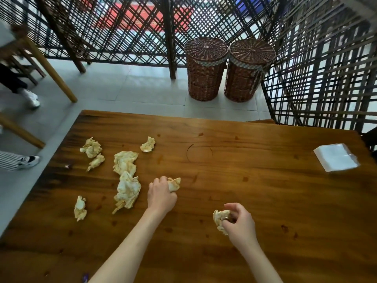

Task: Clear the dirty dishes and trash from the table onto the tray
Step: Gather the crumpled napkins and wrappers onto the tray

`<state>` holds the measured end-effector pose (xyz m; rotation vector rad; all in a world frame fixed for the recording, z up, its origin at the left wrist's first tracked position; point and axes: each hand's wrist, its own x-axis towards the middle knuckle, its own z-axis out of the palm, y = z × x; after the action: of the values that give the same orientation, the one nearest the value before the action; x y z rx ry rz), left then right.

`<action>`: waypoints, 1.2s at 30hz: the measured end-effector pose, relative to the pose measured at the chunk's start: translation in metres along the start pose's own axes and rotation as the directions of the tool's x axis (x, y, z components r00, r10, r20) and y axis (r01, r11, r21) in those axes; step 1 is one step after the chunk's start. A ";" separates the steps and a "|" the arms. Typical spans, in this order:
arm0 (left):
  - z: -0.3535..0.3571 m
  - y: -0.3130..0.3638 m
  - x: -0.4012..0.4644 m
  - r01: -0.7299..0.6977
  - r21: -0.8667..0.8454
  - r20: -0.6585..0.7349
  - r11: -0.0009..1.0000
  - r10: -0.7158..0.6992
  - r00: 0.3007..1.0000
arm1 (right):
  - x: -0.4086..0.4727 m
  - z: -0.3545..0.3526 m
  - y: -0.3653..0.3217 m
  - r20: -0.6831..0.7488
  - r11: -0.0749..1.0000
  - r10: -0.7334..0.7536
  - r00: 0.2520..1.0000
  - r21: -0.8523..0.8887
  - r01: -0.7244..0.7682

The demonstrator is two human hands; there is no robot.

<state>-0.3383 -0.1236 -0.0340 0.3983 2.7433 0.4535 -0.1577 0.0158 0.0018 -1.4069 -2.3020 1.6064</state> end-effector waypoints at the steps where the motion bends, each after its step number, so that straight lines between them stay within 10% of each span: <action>1: -0.007 -0.014 -0.002 0.007 0.070 -0.067 0.998 -0.002 0.998 | 0.002 0.009 -0.005 0.016 1.000 -0.011 1.000 -0.002 0.011; 7: -0.040 -0.093 0.002 0.200 0.167 0.005 0.965 -0.203 0.979 | -0.001 0.061 -0.031 0.101 0.990 -0.065 0.993 -0.120 0.077; 18: -0.062 -0.127 -0.007 0.000 -0.209 0.044 0.978 0.010 0.999 | 0.006 0.127 -0.077 -0.033 0.989 -0.087 0.996 -0.124 0.082; 36: -0.103 -0.205 0.014 -0.072 -0.161 0.127 0.984 0.093 0.987 | 0.118 0.245 -0.189 0.136 0.789 -0.345 0.929 -0.495 0.365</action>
<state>-0.4325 -0.3325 -0.0177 0.4855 2.5476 0.6340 -0.4643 -0.1044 -0.0269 -0.8896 -2.9365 0.9569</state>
